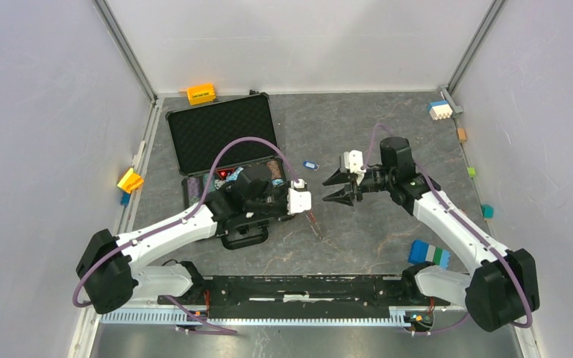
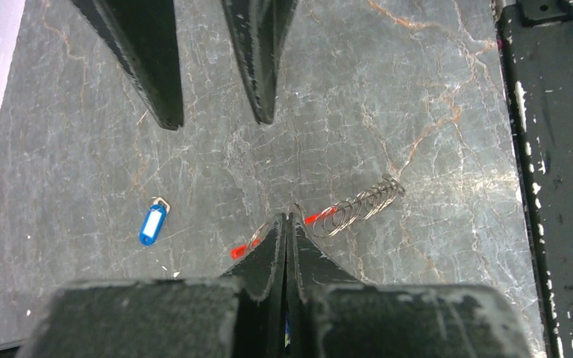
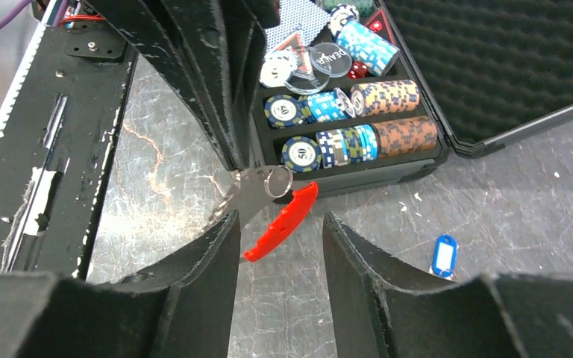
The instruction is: Put the keys on the keyring
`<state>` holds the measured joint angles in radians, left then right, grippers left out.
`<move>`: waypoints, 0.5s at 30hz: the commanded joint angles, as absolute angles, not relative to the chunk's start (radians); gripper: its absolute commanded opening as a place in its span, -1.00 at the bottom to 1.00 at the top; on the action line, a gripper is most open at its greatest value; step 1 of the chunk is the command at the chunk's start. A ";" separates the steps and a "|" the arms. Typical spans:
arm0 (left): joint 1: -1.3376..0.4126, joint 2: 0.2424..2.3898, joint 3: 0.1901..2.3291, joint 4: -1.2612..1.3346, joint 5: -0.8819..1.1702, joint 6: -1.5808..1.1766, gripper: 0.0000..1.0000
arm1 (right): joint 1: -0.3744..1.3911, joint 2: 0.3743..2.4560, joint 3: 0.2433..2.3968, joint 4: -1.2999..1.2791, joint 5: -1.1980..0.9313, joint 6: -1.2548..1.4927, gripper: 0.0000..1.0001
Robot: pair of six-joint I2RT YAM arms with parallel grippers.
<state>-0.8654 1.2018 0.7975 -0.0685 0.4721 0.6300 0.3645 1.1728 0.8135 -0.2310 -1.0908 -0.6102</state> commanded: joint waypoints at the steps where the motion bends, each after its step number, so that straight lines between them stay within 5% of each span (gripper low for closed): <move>1: -0.868 1.188 0.836 0.026 0.489 0.535 -0.95 | 0.410 1.141 0.764 -0.120 -1.049 -0.554 -0.02; 15: -0.867 1.178 0.788 0.042 0.468 0.540 -0.96 | 0.486 1.264 0.729 -0.099 -0.996 -0.572 -0.19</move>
